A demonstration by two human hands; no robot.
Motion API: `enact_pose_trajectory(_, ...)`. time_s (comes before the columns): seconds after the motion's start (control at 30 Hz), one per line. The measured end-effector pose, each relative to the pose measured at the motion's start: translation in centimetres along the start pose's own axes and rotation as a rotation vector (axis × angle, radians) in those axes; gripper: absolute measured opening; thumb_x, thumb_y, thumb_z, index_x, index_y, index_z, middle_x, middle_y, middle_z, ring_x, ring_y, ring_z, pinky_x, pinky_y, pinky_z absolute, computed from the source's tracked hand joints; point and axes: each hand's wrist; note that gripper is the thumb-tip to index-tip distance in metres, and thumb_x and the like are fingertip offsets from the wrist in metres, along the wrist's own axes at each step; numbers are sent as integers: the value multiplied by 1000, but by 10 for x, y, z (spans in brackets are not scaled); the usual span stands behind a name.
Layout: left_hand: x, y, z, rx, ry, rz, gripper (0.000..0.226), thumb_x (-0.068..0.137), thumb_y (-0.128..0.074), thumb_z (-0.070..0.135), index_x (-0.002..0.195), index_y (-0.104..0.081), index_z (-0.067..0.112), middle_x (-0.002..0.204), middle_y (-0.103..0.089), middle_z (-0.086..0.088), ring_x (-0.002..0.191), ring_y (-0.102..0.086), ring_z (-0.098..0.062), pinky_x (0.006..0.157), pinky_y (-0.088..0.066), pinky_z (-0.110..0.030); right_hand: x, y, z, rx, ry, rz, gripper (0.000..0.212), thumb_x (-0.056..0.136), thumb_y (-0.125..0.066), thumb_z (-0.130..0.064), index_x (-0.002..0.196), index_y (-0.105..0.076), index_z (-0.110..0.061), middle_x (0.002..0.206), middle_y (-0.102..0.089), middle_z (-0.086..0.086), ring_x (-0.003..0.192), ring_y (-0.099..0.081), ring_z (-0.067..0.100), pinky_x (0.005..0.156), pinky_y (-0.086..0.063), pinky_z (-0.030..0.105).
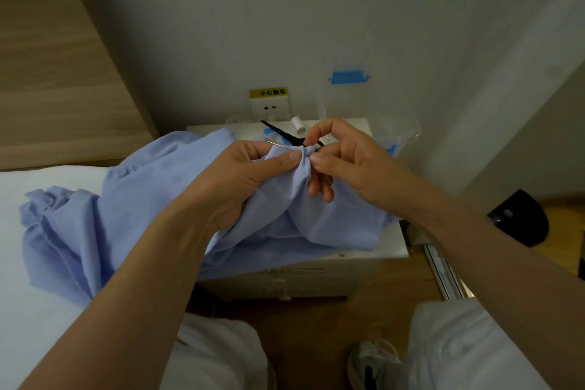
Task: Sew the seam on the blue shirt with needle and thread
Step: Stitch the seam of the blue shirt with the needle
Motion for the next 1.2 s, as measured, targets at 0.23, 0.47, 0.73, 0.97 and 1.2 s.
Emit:
enact_pose_trajectory(0.23,2,-2,-2,246,-108,137,18,94,-57,25,82,-70,23,72,-70,9,73,-65,-2,74,-49,-17,2,-2,4,-402,213,304,18,89,-65,-13,106,-62,-16,95,-60,2,83,-56,8,73,-43,15)
enact_pose_trajectory(0.47,5,-5,-6,271,-144,147,18,90,-62,24,75,-72,23,65,-69,4,66,-62,-3,58,-47,-12,4,-7,8,-568,364,346,5,85,-71,-11,89,-70,-8,89,-56,2,83,-51,0,77,-36,9)
enact_pose_trajectory(0.73,7,1,-9,307,-187,251,31,93,-56,15,62,-55,13,45,-52,12,42,-49,1,46,-38,-8,0,-21,-2,-360,473,127,2,91,-61,-1,92,-63,0,90,-67,13,91,-64,24,88,-49,34)
enact_pose_trajectory(0.97,12,8,-12,271,-209,358,28,95,-55,27,71,-64,16,58,-62,7,55,-56,2,60,-46,-12,-14,-13,-18,203,-359,-1245,20,96,-37,8,105,-48,-6,84,-60,15,78,-61,24,86,-51,45)
enact_pose_trajectory(1.2,11,5,-9,296,-217,296,22,98,-52,22,84,-65,12,72,-63,6,64,-59,8,65,-46,-8,-7,-13,-15,-144,-123,-127,1,96,-57,-15,95,-56,-15,61,-46,1,51,-43,5,54,-40,17)
Point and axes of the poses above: each hand's wrist, its own x-axis towards the middle knuckle, its own y-axis out of the back of the hand, z = x × y
